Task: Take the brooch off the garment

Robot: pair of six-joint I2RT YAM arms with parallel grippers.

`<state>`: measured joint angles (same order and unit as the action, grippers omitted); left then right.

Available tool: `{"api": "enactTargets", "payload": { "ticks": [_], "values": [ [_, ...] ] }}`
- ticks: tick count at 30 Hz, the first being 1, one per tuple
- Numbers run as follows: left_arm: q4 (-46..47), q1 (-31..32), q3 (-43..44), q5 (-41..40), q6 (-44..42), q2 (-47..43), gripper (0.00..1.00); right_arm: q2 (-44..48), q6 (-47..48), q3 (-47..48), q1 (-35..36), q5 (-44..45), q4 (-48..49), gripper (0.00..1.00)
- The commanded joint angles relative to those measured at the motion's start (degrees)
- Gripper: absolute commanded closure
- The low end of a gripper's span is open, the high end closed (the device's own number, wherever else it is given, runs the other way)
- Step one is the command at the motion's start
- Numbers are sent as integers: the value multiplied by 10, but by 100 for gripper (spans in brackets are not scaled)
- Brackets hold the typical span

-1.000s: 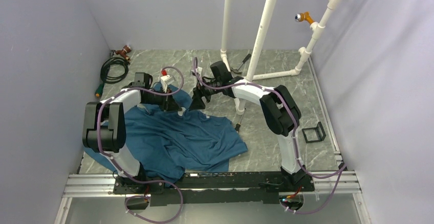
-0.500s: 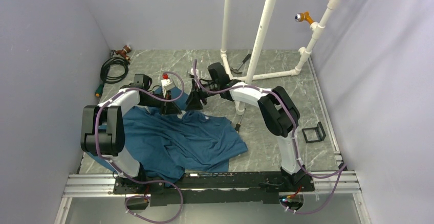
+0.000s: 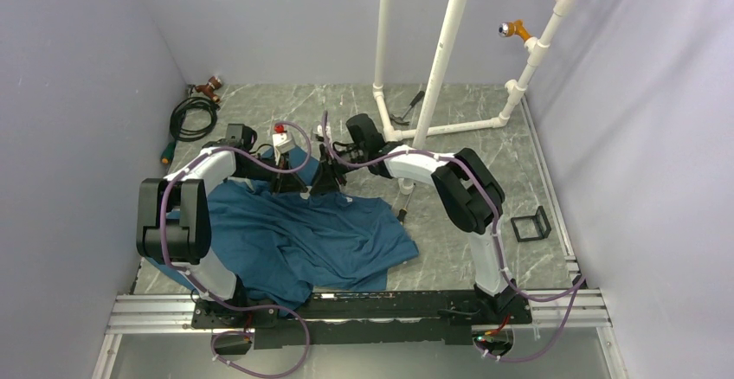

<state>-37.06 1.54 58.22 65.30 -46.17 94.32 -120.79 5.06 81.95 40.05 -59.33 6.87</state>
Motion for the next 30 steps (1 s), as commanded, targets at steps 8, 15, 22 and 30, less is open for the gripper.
{"api": "enactTargets", "payload": {
  "ticks": [8,15,22,30],
  "values": [
    [-8,-2,17,40,-18,-22,97,-9,12,24,8,-30,6,100],
    [144,-58,-55,31,183,-65,46,-4,-84,13,1,-3,58,100],
    [352,-103,-188,-10,390,-169,46,-9,-198,4,-15,47,97,100],
    [477,-102,-241,-38,494,-173,47,4,-235,-3,-17,31,119,100]
  ]
}}
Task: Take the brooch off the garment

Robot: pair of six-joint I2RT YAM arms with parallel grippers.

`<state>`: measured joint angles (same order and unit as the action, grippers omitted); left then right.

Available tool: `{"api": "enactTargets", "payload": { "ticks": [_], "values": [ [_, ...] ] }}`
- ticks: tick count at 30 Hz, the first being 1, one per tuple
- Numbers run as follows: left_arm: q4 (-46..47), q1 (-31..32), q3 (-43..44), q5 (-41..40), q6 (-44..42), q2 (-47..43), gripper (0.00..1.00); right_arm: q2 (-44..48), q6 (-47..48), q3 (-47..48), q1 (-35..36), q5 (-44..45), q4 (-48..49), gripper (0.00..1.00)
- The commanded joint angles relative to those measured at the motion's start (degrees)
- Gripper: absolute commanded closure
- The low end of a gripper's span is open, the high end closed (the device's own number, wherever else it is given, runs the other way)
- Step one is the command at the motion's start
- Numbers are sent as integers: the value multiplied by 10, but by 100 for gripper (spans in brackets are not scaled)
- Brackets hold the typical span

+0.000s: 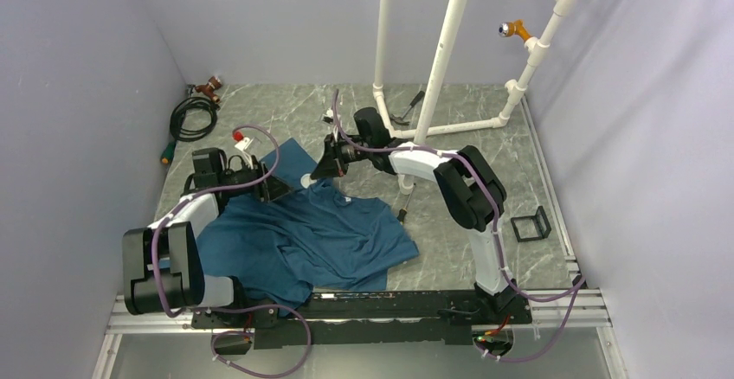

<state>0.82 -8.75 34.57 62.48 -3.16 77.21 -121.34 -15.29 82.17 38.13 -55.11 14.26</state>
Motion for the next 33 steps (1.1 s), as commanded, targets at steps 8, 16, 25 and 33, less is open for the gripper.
{"api": "enactTargets", "payload": {
  "ticks": [8,16,25,33],
  "values": [
    [136,37,1,44,66,33,46,18,-30,-5,3,-18,37,100],
    [144,66,19,20,91,62,63,13,-26,10,2,-39,30,100],
    [142,67,15,45,90,56,100,10,-23,14,1,-65,23,93],
    [171,63,-5,53,134,57,100,12,8,4,0,-76,-5,76]
  ]
}}
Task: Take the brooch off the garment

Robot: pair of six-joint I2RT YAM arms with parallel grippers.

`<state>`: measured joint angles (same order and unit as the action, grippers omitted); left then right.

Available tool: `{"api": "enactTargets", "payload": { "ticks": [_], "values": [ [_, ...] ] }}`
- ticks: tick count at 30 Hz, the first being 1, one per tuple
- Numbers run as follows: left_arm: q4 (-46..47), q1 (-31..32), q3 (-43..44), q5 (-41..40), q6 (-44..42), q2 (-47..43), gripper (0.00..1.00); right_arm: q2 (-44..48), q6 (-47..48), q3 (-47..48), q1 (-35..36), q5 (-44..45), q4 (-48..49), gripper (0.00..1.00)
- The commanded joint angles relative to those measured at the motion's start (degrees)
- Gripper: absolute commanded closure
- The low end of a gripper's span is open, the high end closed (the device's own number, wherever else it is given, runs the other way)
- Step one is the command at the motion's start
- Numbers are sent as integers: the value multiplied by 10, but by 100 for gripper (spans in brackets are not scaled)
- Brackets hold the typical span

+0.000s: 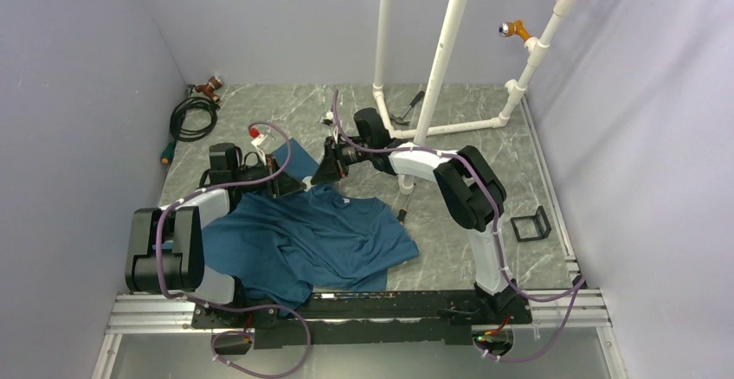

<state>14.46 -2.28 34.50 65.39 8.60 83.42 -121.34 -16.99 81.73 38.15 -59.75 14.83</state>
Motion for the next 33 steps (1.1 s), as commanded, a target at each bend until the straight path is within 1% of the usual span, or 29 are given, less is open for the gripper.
{"api": "enactTargets", "payload": {
  "ticks": [1,6,9,12,16,21,22,24,25,26,27,28,29,30,31,33],
  "values": [
    [33,-3,-5,26,13,-6,100,14,27,7,0,-30,-12,76],
    [42,-10,-6,33,24,-5,100,14,28,2,-1,-35,-9,78],
    [44,-14,-1,31,35,1,100,14,22,0,0,-42,2,83],
    [53,-19,2,33,45,10,100,15,27,0,0,-46,-1,81],
    [55,-19,7,34,50,16,100,17,34,1,0,-49,-4,84],
    [56,-19,10,32,58,20,100,14,23,5,2,-56,6,90],
    [61,-19,10,30,63,20,100,13,19,6,2,-56,7,92],
    [60,-19,11,19,71,20,100,14,15,6,2,-50,7,100],
    [46,-19,17,9,69,19,91,16,10,5,2,-40,5,100],
    [26,-19,22,-1,62,16,75,17,3,6,1,-25,1,100],
    [10,-19,25,-14,54,10,63,17,-1,15,0,-11,-20,100],
    [-2,-19,25,-26,43,0,54,15,-3,26,0,4,-44,100],
    [-13,-19,21,-40,31,-19,47,15,-5,35,-1,28,-68,100],
    [-20,-19,14,-52,23,-33,43,15,-6,42,0,53,-90,100],
    [-26,-19,10,-66,16,-46,42,18,-6,45,-1,70,-102,100],
    [-31,-20,0,-84,15,-66,41,21,-15,44,0,78,-107,100]
  ]
}}
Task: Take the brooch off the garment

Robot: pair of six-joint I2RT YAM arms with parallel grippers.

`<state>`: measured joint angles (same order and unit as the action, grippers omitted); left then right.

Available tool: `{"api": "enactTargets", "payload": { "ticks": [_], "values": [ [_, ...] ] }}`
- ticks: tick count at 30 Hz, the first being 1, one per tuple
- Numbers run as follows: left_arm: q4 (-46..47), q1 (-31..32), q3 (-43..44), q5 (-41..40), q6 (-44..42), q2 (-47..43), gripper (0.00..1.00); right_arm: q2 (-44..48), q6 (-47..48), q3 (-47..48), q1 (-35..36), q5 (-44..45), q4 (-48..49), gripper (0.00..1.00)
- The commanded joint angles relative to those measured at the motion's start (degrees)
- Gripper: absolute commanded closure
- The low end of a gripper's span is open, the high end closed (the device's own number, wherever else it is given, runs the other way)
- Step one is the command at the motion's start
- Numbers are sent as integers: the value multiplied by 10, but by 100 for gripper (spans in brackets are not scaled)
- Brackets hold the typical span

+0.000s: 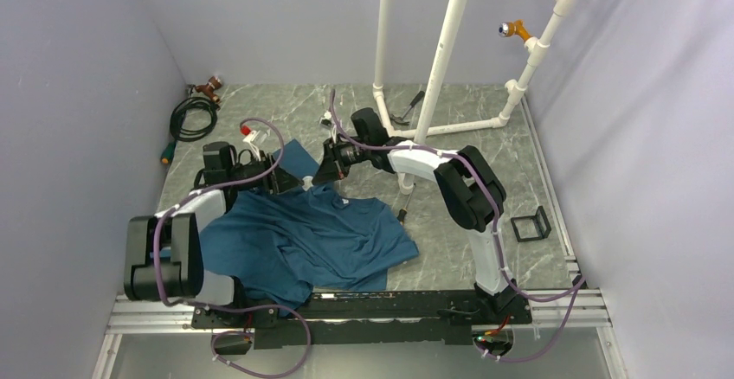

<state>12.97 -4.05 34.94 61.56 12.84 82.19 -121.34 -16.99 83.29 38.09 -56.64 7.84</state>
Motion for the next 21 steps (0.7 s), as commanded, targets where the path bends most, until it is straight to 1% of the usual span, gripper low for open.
{"api": "enactTargets", "payload": {
  "ticks": [1,7,9,13,16,21],
  "values": [
    [-14,-2,-10,-52,-23,-61,41,21,-19,30,1,45,-40,100],
    [21,-1,-38,-77,6,-74,37,11,-44,44,0,50,-61,100],
    [20,4,-40,-89,-4,-74,34,6,-55,47,1,49,-65,100],
    [-9,29,-21,-101,-30,-65,33,16,-73,29,1,45,-45,100],
    [-10,49,-15,-106,-32,-62,32,20,-76,23,2,49,-40,100],
    [-6,68,-9,-113,-30,-50,37,27,-74,15,5,52,-35,100]
  ]
}}
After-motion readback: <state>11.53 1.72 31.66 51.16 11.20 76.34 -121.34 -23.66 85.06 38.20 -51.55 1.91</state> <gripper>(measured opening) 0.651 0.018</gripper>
